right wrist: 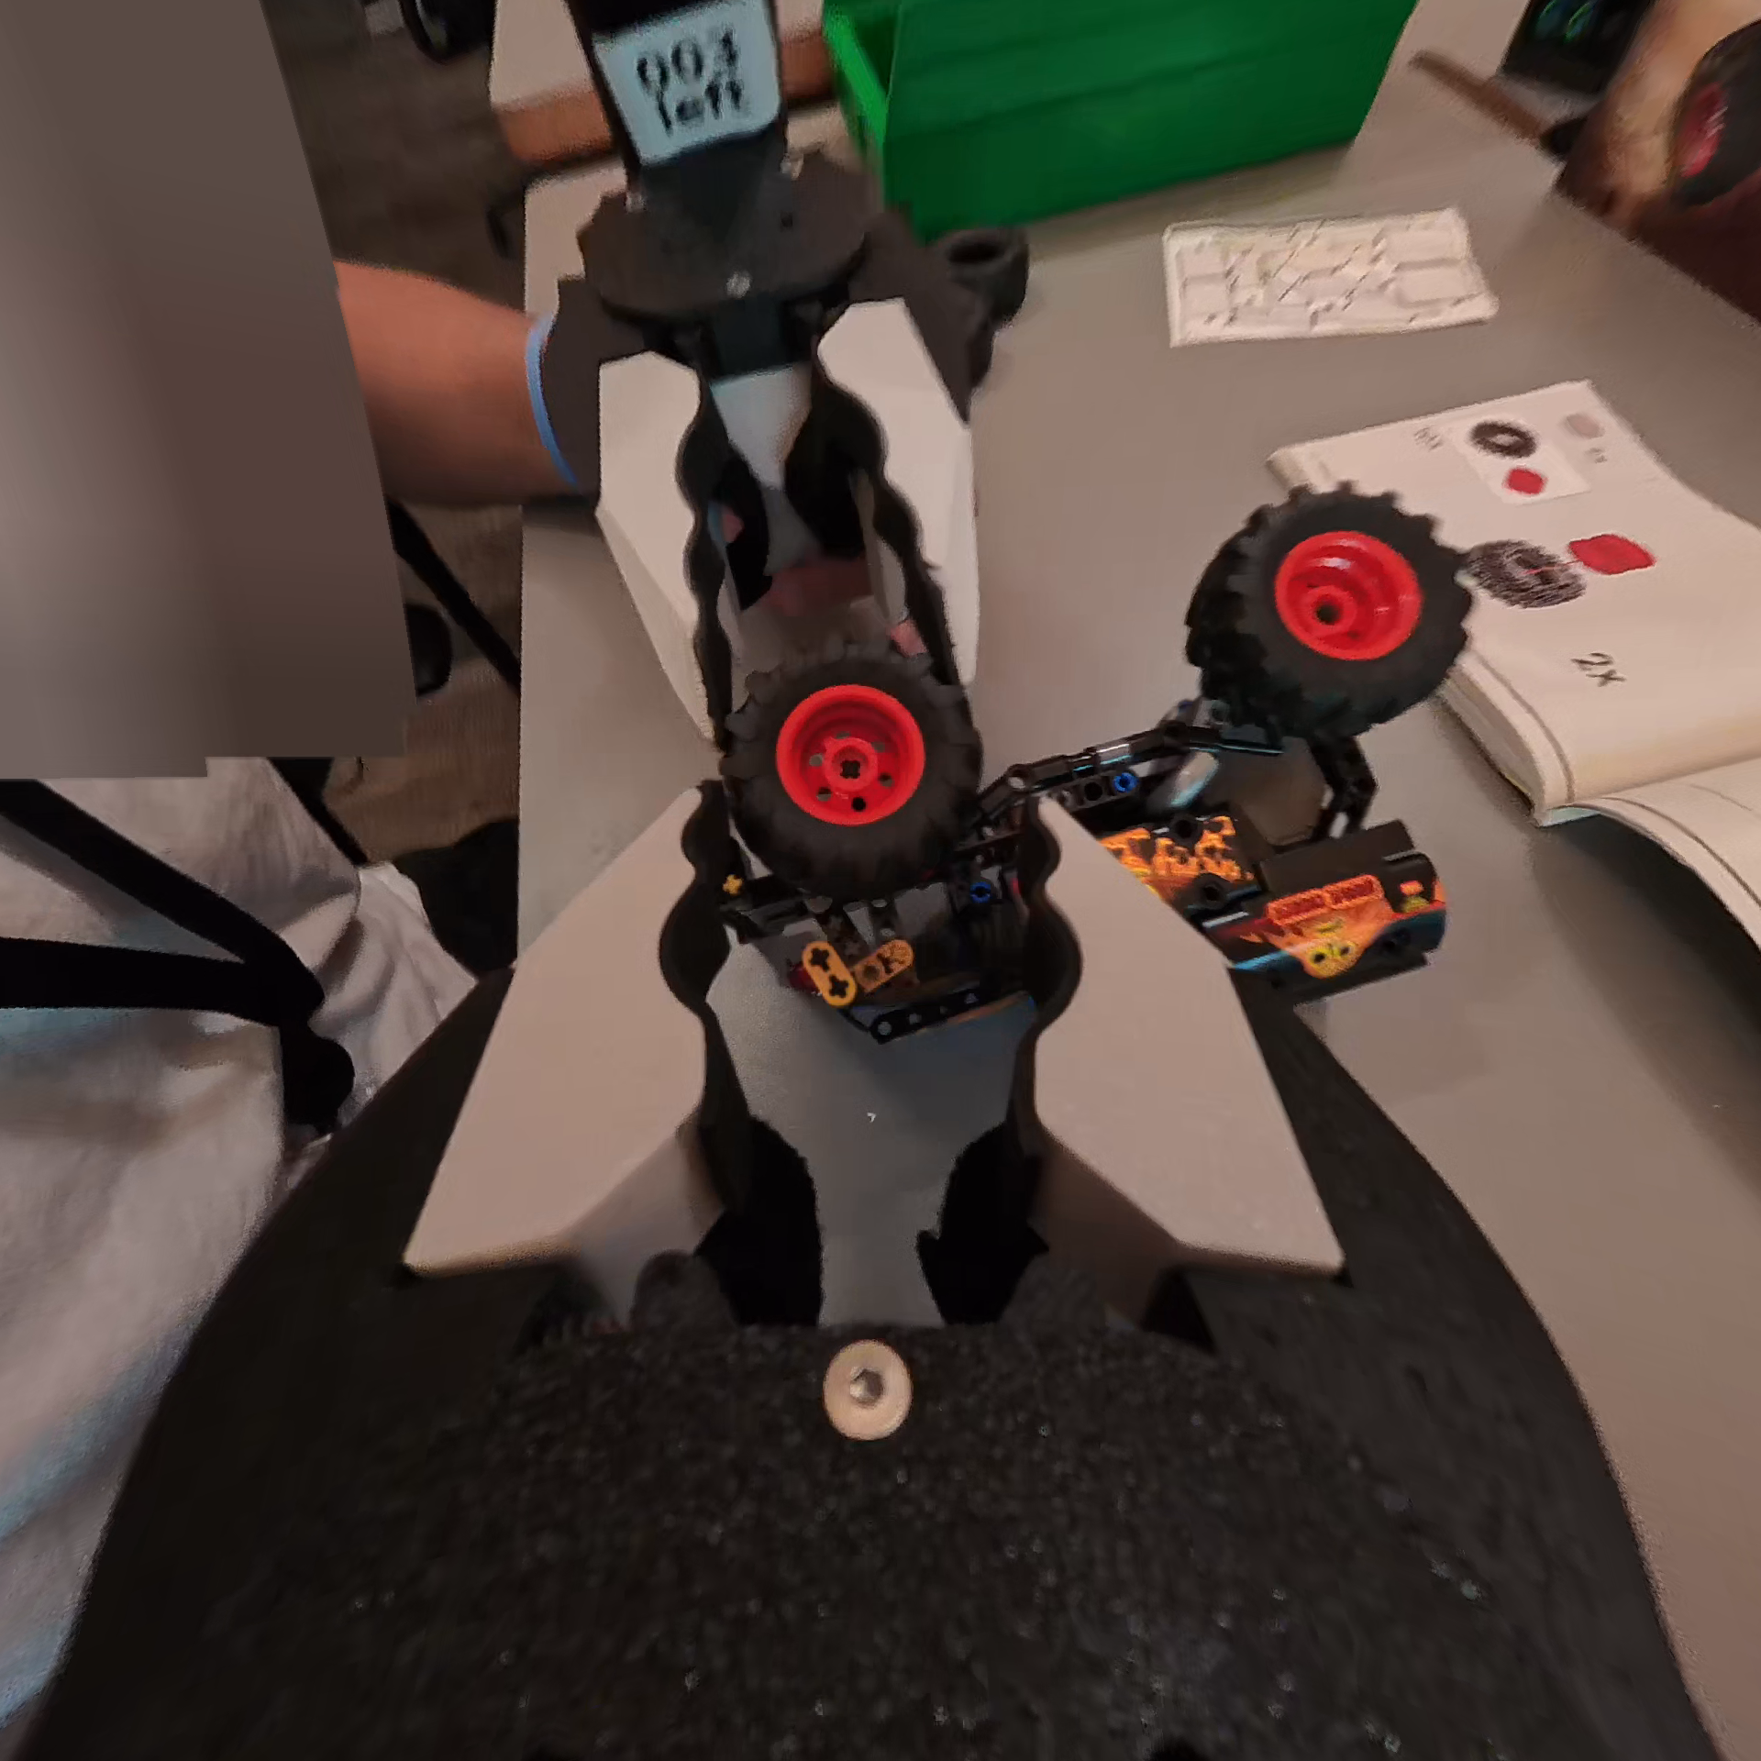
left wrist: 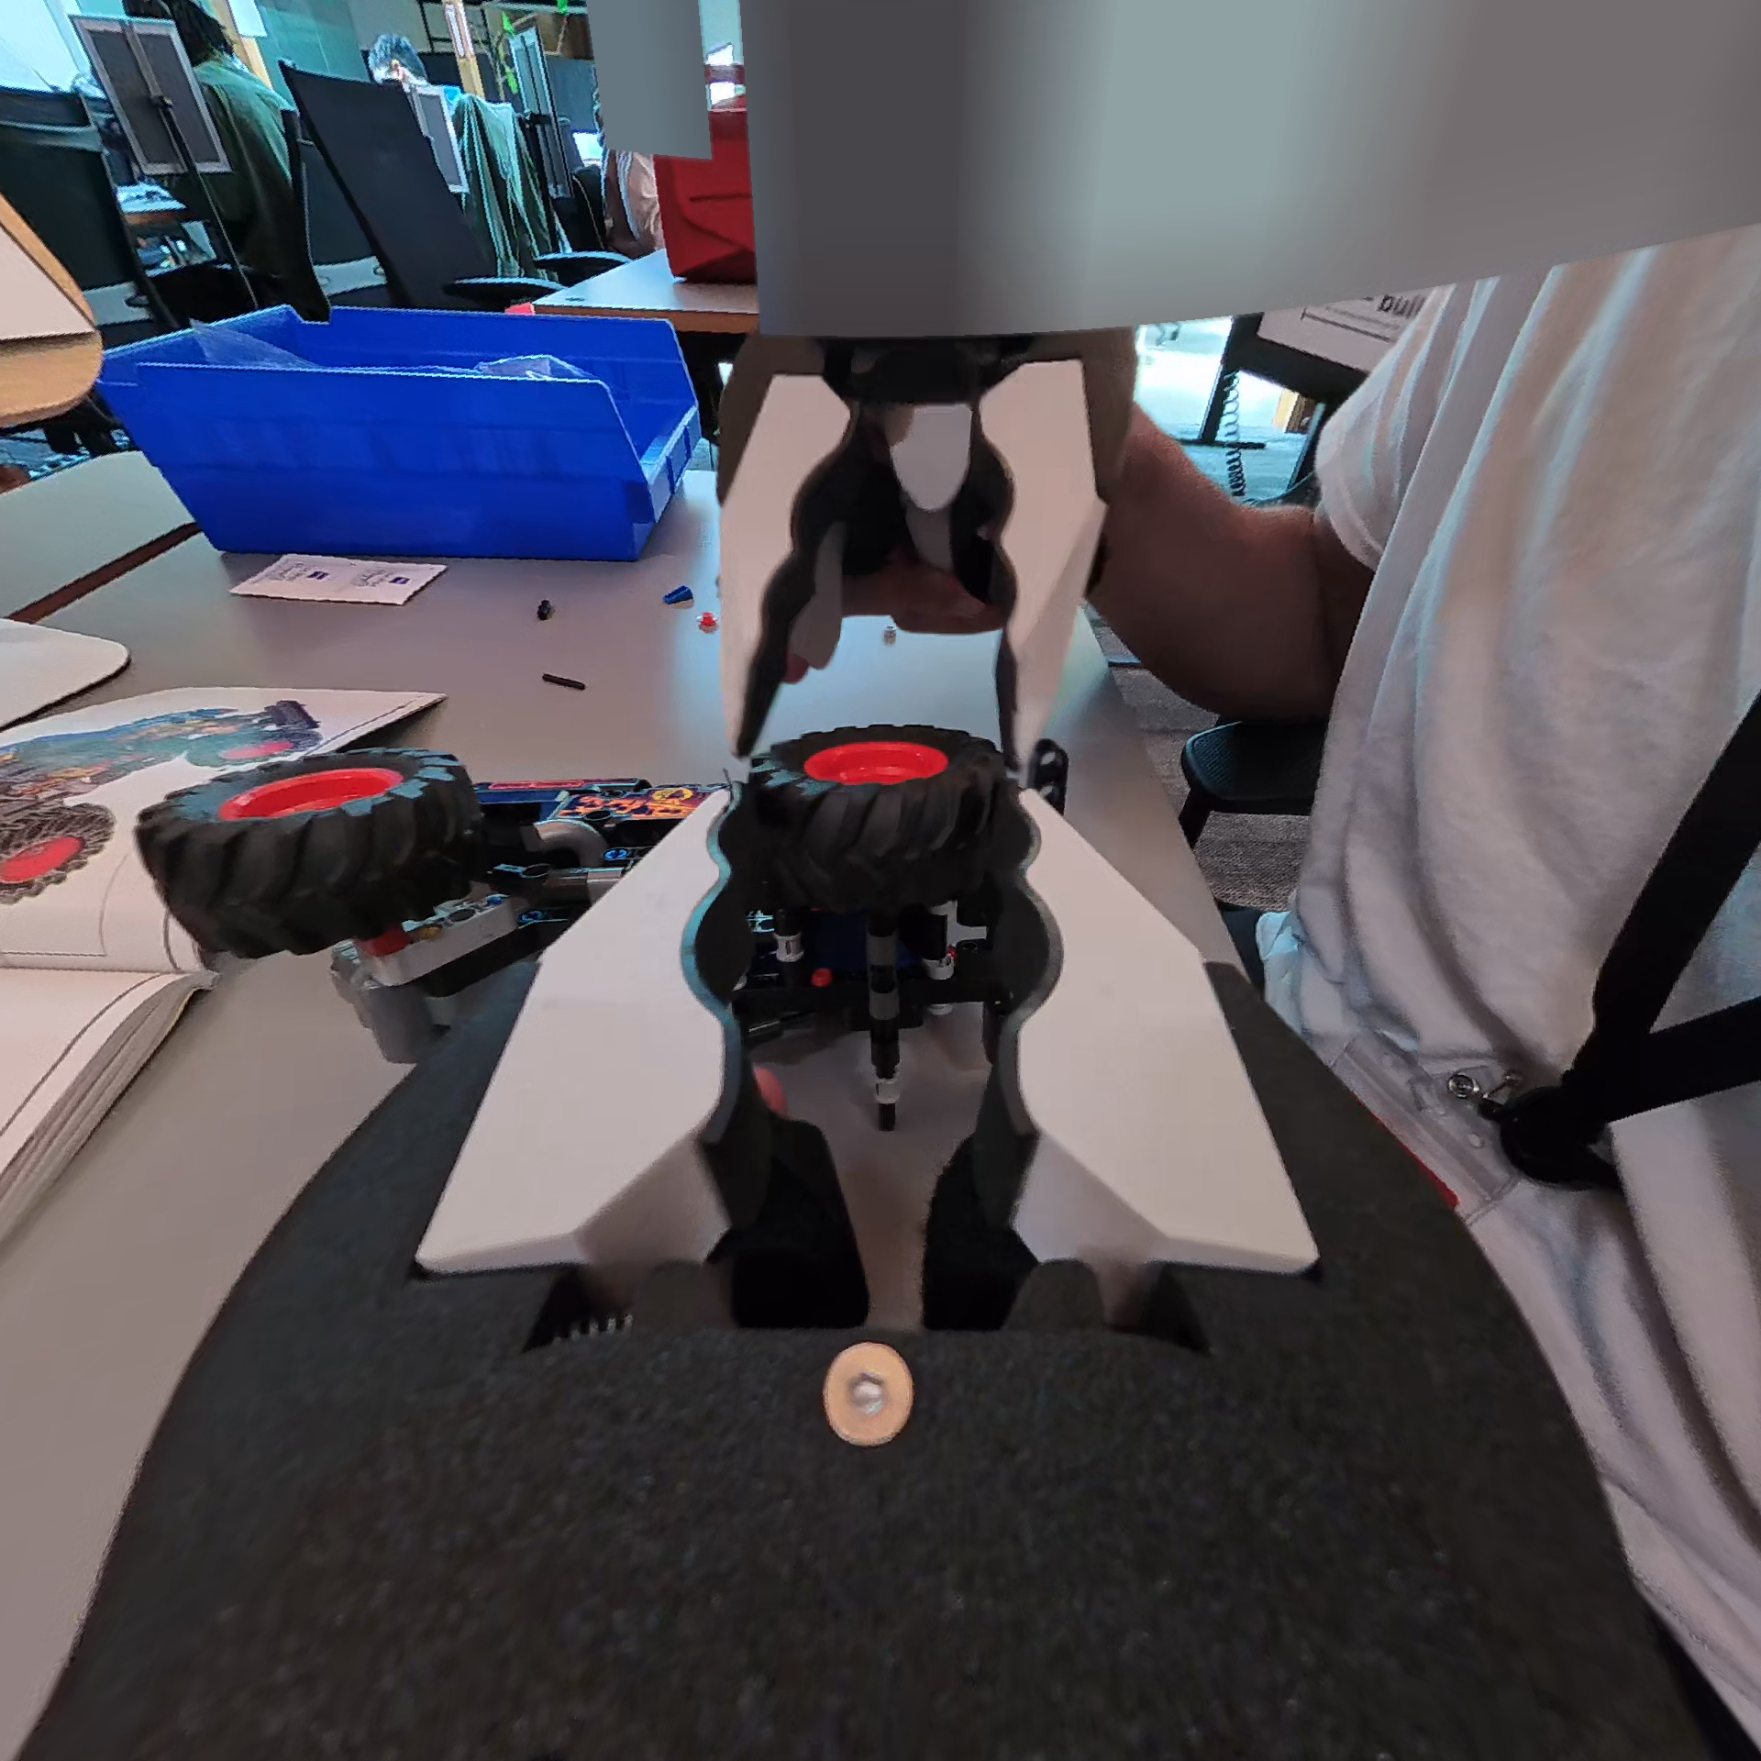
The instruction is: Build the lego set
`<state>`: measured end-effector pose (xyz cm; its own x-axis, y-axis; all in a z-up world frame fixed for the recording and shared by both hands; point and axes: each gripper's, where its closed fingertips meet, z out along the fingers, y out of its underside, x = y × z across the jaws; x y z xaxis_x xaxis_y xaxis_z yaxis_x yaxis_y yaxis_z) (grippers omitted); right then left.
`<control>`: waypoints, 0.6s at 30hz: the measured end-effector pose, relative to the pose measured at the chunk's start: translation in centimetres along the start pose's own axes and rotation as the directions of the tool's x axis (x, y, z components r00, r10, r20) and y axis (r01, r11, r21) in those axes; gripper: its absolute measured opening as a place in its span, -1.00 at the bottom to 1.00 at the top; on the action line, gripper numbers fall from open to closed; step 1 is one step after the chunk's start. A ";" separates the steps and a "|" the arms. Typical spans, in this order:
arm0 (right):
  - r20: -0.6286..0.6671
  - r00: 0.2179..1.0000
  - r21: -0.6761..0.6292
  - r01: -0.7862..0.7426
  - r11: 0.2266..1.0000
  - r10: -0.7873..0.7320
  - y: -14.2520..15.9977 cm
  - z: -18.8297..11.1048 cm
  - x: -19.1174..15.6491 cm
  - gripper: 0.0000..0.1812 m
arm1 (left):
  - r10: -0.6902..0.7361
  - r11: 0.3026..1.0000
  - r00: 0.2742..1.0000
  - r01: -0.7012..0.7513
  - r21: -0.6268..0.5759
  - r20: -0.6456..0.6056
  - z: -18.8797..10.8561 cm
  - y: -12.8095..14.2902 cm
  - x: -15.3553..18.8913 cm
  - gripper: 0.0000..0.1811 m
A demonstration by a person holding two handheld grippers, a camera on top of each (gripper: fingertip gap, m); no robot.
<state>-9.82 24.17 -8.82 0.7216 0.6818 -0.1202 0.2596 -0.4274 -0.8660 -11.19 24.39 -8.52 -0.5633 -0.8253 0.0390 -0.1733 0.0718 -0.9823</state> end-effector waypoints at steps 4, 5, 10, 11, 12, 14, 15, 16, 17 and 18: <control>-0.045 0.990 0.200 -0.125 0.972 0.136 -0.8 -2.9 3.0 -0.38 | -0.051 0.995 0.999 0.050 0.087 0.010 -0.9 -1.5 -0.7 -0.46; -0.067 0.985 0.224 -0.142 0.964 0.160 -0.8 -3.4 4.1 -0.38 | -0.087 0.989 0.996 0.083 0.125 0.027 -1.5 -2.1 -1.6 -0.46; -0.177 0.984 0.058 -0.016 0.998 0.026 -0.9 -1.8 8.9 -0.34 | -0.192 0.981 0.936 0.179 0.070 0.294 -3.0 -0.1 -9.6 -0.29; -0.155 0.988 0.028 0.013 1.000 -0.008 -1.2 -0.8 9.2 -0.33 | -0.145 0.989 0.937 0.145 0.022 0.318 -2.7 0.5 -10.1 -0.27; -0.124 0.991 0.014 0.043 0.999 -0.041 -1.5 0.2 9.4 -0.34 | -0.089 0.994 0.939 0.104 -0.027 0.333 -2.3 0.9 -10.5 -0.27; -0.082 0.994 -0.021 0.075 0.997 -0.077 -1.7 2.0 9.9 -0.38 | -0.015 0.995 0.944 0.047 -0.087 0.328 -1.7 1.4 -11.2 -0.31; -0.086 0.993 -0.035 0.081 0.996 -0.084 -1.6 2.6 10.5 -0.39 | -0.007 0.995 0.952 0.036 -0.089 0.306 -1.4 1.3 -11.3 -0.35; -0.073 0.994 -0.034 0.078 0.996 -0.081 -1.7 3.0 10.8 -0.36 | -0.005 0.996 0.960 0.029 -0.079 0.282 -1.2 1.1 -11.3 -0.40; -0.041 0.997 -0.016 0.064 0.998 -0.065 -1.9 3.2 10.5 -0.39 | -0.002 0.997 0.965 0.022 -0.072 0.262 -0.9 1.0 -11.3 -0.42; -0.021 0.998 -0.005 0.056 0.998 -0.056 -1.8 3.4 10.3 -0.43 | 0.002 0.997 0.968 0.017 -0.071 0.249 -0.8 1.1 -11.4 -0.41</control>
<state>-5.04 33.99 -10.11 0.7191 0.6922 -0.0614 0.3029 -0.3918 -0.8688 -5.65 34.32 -9.91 -0.3446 -0.9387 -0.0096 -0.2396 0.0978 -0.9659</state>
